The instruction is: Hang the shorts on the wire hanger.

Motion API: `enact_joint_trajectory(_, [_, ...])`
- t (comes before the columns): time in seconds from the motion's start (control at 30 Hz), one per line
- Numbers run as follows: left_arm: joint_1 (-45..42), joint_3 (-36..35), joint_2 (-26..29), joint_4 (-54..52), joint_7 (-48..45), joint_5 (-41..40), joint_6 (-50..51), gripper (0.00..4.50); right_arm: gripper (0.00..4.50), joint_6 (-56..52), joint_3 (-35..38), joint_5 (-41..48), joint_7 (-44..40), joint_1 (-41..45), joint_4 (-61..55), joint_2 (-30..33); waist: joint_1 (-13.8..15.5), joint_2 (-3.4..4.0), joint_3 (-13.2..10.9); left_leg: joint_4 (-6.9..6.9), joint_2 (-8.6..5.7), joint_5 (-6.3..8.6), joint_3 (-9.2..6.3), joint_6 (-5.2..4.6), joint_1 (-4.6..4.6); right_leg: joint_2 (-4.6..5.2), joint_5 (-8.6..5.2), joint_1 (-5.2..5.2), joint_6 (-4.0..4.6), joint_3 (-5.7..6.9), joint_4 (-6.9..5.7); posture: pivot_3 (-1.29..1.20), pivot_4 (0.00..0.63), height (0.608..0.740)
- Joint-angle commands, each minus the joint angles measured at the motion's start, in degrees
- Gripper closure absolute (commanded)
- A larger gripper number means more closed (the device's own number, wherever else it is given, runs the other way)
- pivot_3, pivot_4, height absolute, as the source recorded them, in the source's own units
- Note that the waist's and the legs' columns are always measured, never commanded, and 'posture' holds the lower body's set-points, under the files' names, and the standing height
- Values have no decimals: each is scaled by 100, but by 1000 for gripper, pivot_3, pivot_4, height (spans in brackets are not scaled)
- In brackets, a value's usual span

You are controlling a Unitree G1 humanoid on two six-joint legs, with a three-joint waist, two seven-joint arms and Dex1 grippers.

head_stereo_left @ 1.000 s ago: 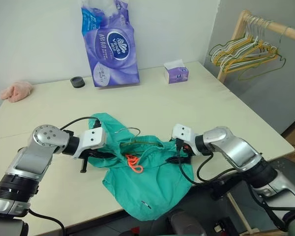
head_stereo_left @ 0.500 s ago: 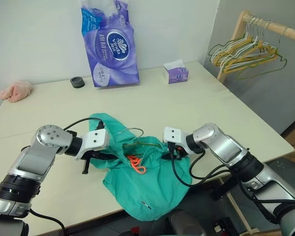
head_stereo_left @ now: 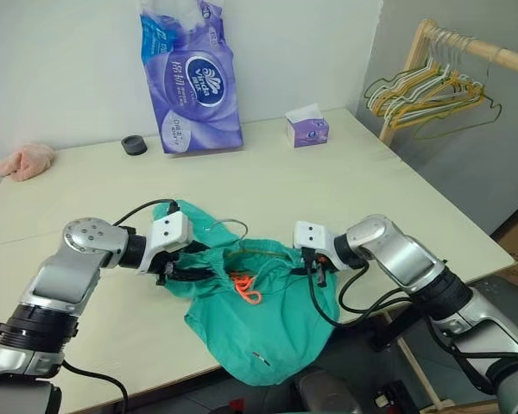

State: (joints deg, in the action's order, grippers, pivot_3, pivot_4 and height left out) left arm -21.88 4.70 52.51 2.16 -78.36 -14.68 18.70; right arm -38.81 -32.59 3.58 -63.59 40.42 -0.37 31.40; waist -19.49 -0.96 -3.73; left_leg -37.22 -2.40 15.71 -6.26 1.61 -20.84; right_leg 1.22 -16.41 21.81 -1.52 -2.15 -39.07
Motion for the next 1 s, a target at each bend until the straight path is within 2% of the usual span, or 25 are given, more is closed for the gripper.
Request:
enact_joint_trajectory(0.03, [-166, -392, 222, 238, -120, -185, -77, 602, 4500, -82, 330, 105, -23, -32, -275, 145, 0, 0, 1, 0, 0, 0, 0, 0, 0, 0, 0, 0, 0, 0, 0, -364, 14, 740])
enact_joint_trajectory(0.07, [-193, -432, 318, 325, -274, -282, -1, 316, 4500, -120, 386, 131, -46, -65, -333, 209, -5, 0, 1, 0, 0, 0, 0, 0, 0, 0, 0, 0, 0, 0, 0, -364, 14, 740])
enact_joint_trajectory(0.27, [-339, -268, 648, 731, -789, -179, -236, 316, 4500, -316, 589, 333, -176, -148, -609, 495, -21, 1, 0, 1, 0, 0, 0, 0, 0, 0, -1, 1, 0, 1, 1, -368, 19, 740])
enact_joint_trajectory(0.57, [-645, 212, 32, 1431, -393, 537, -1169, 316, 4500, -885, 903, 820, -264, -326, -1466, 751, -53, 1, 1, 0, 0, 0, 2, 0, -1, 2, 0, -1, 0, -1, 3, -383, 26, 740])
enact_joint_trajectory(0.83, [-791, 355, -300, 1701, -476, 651, -1580, 316, 4500, -1717, 1418, 1546, -70, -414, -2057, 764, -125, 1, 0, 4, 0, 0, -2, 0, -3, 2, -1, 0, -1, 2, 3, -400, 35, 740])
enact_joint_trajectory(1.0, [-790, 229, -398, 1790, -465, 520, -1440, 316, 4500, -1773, 1481, 1658, 197, -595, -2145, 810, -123, 1, 0, 3, 0, 1, -1, -1, -3, 2, -1, 0, -1, 2, 4, -405, 40, 740])
